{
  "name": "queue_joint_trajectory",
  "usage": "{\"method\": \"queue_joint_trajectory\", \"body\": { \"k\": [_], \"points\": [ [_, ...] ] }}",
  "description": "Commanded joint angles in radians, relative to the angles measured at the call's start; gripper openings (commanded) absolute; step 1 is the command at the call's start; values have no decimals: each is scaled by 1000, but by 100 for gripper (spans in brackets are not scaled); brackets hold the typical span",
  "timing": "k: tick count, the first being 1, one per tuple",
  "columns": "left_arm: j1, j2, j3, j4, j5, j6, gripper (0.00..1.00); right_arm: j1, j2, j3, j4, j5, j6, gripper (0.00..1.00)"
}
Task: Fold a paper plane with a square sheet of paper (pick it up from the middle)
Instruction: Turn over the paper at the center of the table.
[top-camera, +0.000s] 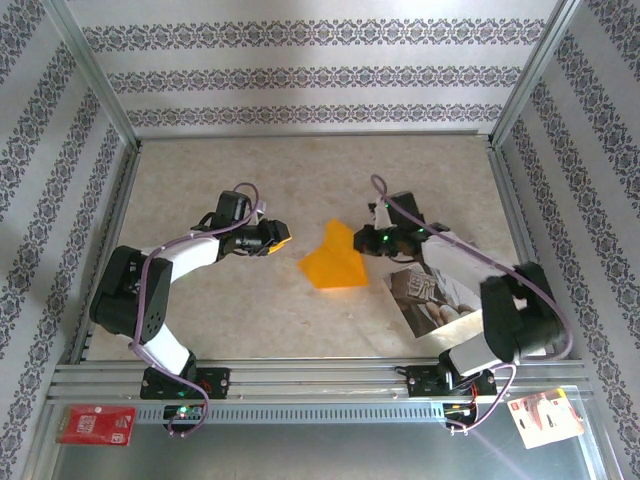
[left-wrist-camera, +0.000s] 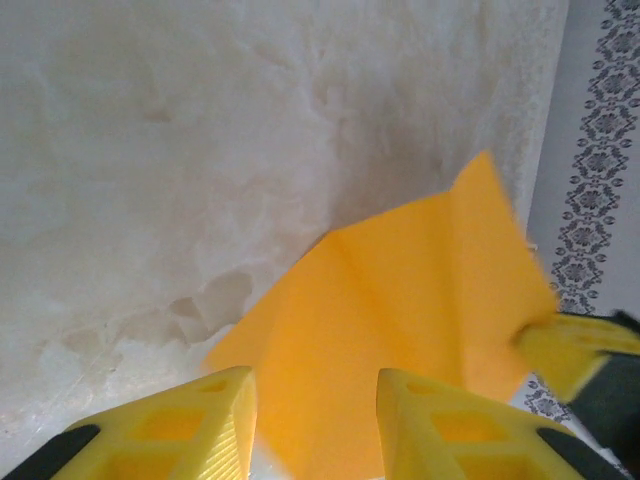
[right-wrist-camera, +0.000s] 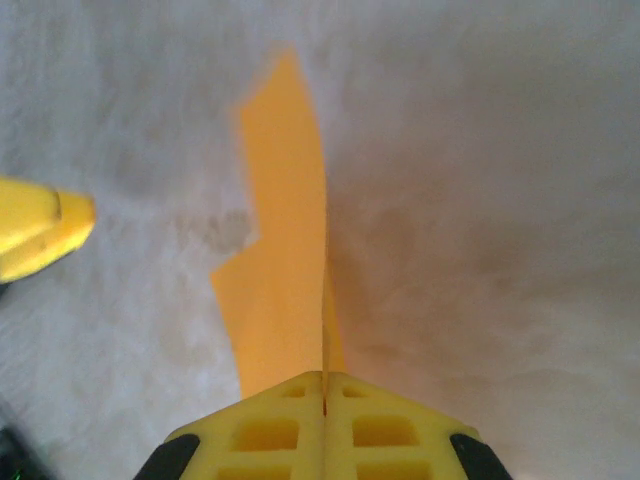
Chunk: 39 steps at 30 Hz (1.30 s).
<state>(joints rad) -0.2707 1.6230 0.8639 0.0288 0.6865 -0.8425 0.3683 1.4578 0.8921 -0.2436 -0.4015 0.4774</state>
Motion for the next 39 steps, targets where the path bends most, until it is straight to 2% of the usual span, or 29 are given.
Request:
{"method": "queue_joint_trajectory", "body": {
  "k": [1, 4, 7, 10, 14, 18, 21, 28, 31, 34, 36, 39],
  "points": [
    [32, -58, 42, -64, -23, 17, 36, 37, -98, 115, -286, 342, -156, 0],
    [56, -76, 37, -69, -30, 18, 37, 128, -128, 189, -411, 667, -192, 0],
    [76, -80, 37, -78, -34, 25, 37, 283, -95, 226, -470, 961, -186, 0],
    [91, -70, 36, -80, -45, 37, 37, 403, 3, 247, -495, 1095, -136, 0],
    [119, -52, 38, -91, -63, 59, 37, 515, 224, 323, -555, 1135, -7, 0],
    [147, -46, 26, -106, -96, 80, 38, 597, 404, 411, -604, 1124, 107, 0],
    [170, -49, 12, -112, -121, 92, 38, 635, 486, 454, -572, 1056, 158, 0],
    [199, -45, -14, -121, -112, 111, 40, 669, 591, 564, -525, 932, 191, 17],
    [197, -55, -41, -88, -61, 80, 40, 664, 552, 575, -505, 874, 186, 25],
    [193, -77, -85, -44, 3, 28, 41, 647, 437, 502, -443, 762, 168, 28],
    [168, -105, -120, -9, 42, -16, 41, 624, 312, 393, -375, 670, 142, 28],
    [82, -156, -149, -28, 32, -43, 40, 548, 137, 212, -262, 494, 117, 29]
  ]
}}
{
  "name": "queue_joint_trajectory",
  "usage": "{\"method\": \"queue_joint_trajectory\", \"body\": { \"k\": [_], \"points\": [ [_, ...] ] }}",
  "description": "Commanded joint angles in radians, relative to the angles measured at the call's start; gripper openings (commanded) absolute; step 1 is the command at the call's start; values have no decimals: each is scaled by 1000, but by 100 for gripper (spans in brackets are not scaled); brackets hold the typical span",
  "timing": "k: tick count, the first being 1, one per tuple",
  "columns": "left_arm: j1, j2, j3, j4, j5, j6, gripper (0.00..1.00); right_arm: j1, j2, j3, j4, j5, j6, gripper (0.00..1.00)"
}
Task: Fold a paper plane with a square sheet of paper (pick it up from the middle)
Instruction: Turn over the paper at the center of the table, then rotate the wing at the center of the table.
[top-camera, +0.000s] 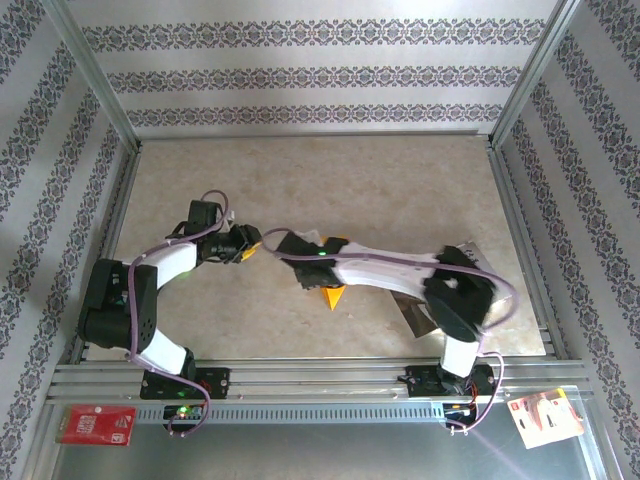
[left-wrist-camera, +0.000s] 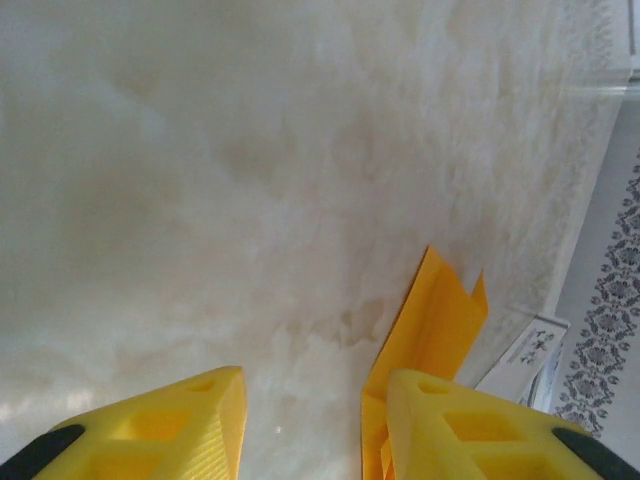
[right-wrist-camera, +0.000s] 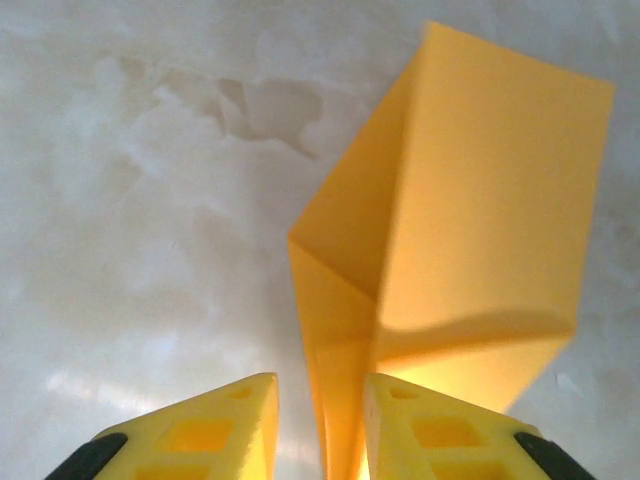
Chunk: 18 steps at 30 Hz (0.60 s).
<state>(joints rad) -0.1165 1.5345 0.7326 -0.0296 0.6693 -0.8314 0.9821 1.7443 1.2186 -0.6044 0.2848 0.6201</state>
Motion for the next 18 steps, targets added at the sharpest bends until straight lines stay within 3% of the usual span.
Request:
{"method": "queue_joint_trajectory", "body": {
  "k": [1, 5, 7, 12, 18],
  "points": [
    [-112, -78, -23, 25, 33, -59, 40, -103, -185, -161, 131, -266, -28, 29],
    [-282, -44, 7, 47, -5, -100, 33, -249, -231, -312, 289, -459, -51, 23],
    [-326, 13, 48, 46, 8, -107, 26, -279, -209, -344, 379, -522, -44, 18],
    [-343, 75, 82, 32, -38, -101, 18, -285, -98, -364, 528, -567, -1, 10],
    [-342, 96, 103, -10, -44, -73, 14, -274, -10, -351, 569, -559, 41, 7]
  ]
}}
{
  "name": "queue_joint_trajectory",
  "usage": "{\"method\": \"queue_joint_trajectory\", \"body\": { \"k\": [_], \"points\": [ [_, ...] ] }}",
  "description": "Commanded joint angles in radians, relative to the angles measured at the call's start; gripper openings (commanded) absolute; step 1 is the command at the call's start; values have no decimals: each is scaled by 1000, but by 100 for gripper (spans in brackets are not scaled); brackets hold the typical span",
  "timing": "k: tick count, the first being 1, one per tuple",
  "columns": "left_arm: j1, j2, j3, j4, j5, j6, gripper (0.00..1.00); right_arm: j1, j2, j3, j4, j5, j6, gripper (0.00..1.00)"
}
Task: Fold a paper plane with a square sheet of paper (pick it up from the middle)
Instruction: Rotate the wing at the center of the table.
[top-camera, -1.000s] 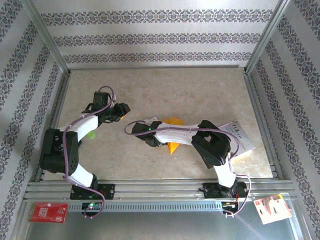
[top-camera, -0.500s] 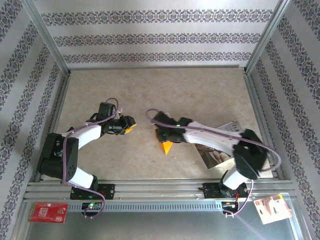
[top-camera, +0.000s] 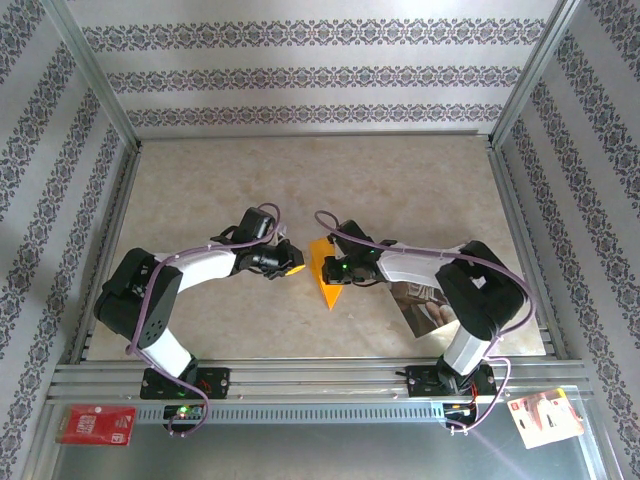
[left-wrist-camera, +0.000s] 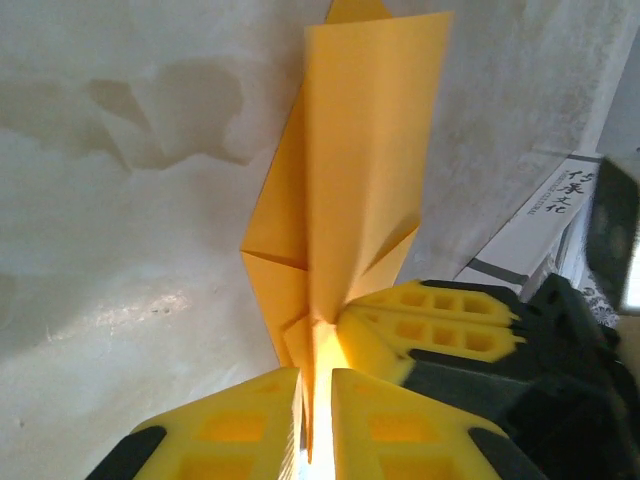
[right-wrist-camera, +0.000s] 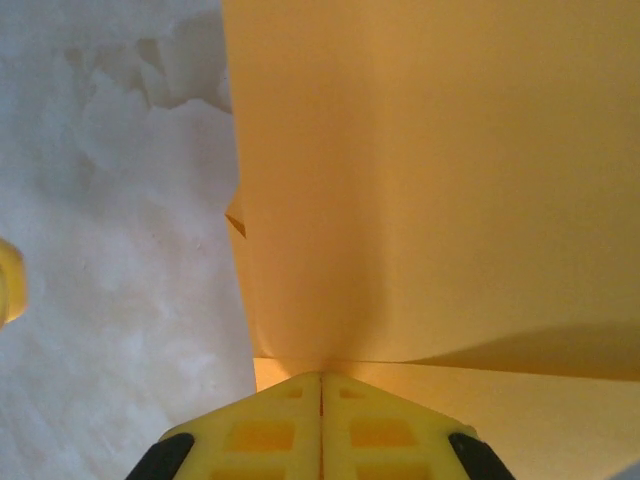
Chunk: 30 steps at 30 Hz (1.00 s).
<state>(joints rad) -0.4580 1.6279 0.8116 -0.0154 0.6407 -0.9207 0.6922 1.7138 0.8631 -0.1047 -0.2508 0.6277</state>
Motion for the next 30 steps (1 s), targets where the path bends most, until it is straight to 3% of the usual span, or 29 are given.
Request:
{"method": "queue_joint_trajectory", "body": {
  "k": [1, 10, 20, 25, 30],
  "points": [
    [-2, 5, 25, -24, -12, 17, 14, 19, 27, 3, 69, -16, 43, 7],
    [-2, 153, 123, 25, 112, 16, 11, 48, 44, -46, 119, 45, 169, 6],
    [1, 332, 286, -176, 93, 189, 7, 99, -63, -105, 216, 130, 327, 14],
    [7, 411, 385, -287, 100, 297, 7, 56, -166, -128, 176, 84, 285, 20],
    [15, 473, 477, -374, 122, 432, 7, -70, -240, -160, 56, -22, 185, 26]
  ]
}}
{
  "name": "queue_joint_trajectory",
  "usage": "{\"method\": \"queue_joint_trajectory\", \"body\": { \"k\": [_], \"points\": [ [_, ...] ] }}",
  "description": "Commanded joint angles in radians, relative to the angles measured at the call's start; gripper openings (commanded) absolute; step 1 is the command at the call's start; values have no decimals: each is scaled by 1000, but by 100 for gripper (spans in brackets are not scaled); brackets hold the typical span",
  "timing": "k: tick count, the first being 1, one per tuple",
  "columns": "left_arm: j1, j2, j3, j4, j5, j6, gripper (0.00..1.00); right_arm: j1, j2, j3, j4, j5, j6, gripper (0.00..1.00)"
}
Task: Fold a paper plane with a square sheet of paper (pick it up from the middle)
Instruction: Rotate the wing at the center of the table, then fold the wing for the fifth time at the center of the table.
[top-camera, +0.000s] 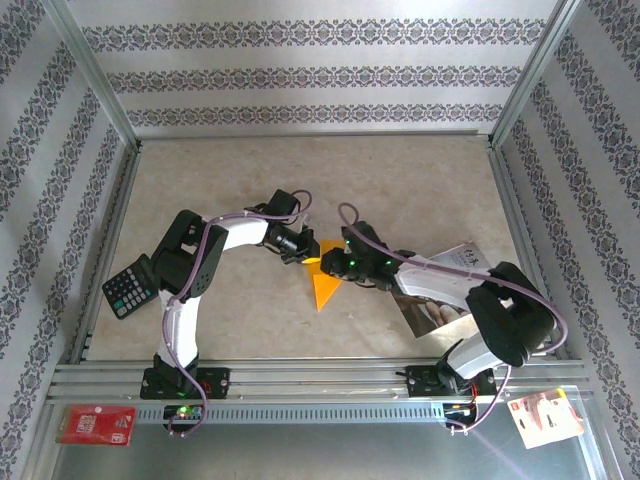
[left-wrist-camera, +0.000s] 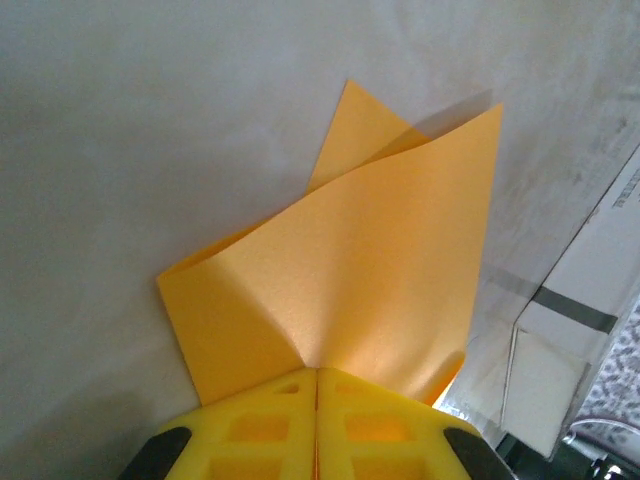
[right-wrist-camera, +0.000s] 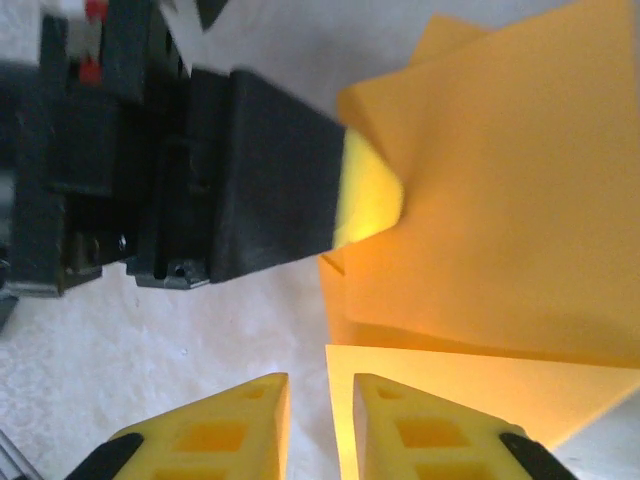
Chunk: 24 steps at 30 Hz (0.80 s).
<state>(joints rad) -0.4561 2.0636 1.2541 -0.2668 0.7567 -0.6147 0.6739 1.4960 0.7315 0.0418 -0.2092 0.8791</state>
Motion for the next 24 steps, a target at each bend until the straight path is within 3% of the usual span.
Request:
{"method": "queue_joint_trajectory", "body": {
  "k": [1, 7, 14, 24],
  "points": [
    [14, 54, 53, -143, 15, 152, 7, -87, -23, -32, -105, -96, -82, 27],
    [32, 96, 89, -181, 37, 216, 7, -213, 15, -28, -145, -191, -117, 33],
    [34, 96, 84, -181, 35, 218, 7, -227, 113, 9, -108, -263, -126, 38],
    [33, 93, 77, -175, 31, 214, 7, -228, 156, -8, -13, -299, -94, 38]
  ]
}}
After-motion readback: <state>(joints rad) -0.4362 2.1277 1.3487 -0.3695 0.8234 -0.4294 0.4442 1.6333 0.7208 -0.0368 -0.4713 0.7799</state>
